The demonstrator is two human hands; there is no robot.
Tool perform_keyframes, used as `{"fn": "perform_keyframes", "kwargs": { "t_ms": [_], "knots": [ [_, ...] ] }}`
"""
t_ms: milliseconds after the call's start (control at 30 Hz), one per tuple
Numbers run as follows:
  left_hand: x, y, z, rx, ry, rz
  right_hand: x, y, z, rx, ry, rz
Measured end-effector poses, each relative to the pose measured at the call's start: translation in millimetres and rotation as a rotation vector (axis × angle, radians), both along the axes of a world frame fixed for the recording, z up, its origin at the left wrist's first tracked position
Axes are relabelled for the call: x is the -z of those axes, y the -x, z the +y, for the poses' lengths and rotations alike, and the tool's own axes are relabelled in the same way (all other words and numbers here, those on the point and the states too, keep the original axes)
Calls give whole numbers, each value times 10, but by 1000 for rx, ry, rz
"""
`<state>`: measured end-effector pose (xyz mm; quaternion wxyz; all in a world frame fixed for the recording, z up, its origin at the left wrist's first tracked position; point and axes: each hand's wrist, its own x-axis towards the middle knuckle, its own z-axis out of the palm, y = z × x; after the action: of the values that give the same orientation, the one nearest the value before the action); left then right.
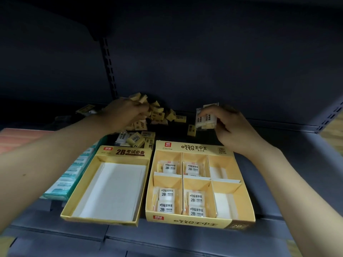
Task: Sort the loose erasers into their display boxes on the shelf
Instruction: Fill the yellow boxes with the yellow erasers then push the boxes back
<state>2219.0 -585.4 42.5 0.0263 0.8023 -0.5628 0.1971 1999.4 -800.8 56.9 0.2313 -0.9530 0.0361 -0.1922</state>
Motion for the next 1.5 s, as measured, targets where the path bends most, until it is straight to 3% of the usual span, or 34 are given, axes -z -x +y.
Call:
{"fn": "perform_keyframes", "kwargs": {
  "t_ms": [133,333,433,600,800,1100,1500],
  "knots": [
    [55,52,108,-39,95,199,-26,42,98,-28,-141,30],
    [2,286,117,-202,451,439,-25,104,190,33,-43,13],
    [-129,498,148,-212,615,572,-71,184,271,45,-116,63],
    [-249,912,181,-282,717,914,-107,322,493,122,-227,63],
    [-146,1260,164,-176,820,1342,33,526,751,235,-194,13],
    [-65,1420,209,-199,876,1545,131,564,817,265,-250,-95],
    [-44,1441,227,-148,806,1461,85,574,656,294,-243,-67]
  ]
}}
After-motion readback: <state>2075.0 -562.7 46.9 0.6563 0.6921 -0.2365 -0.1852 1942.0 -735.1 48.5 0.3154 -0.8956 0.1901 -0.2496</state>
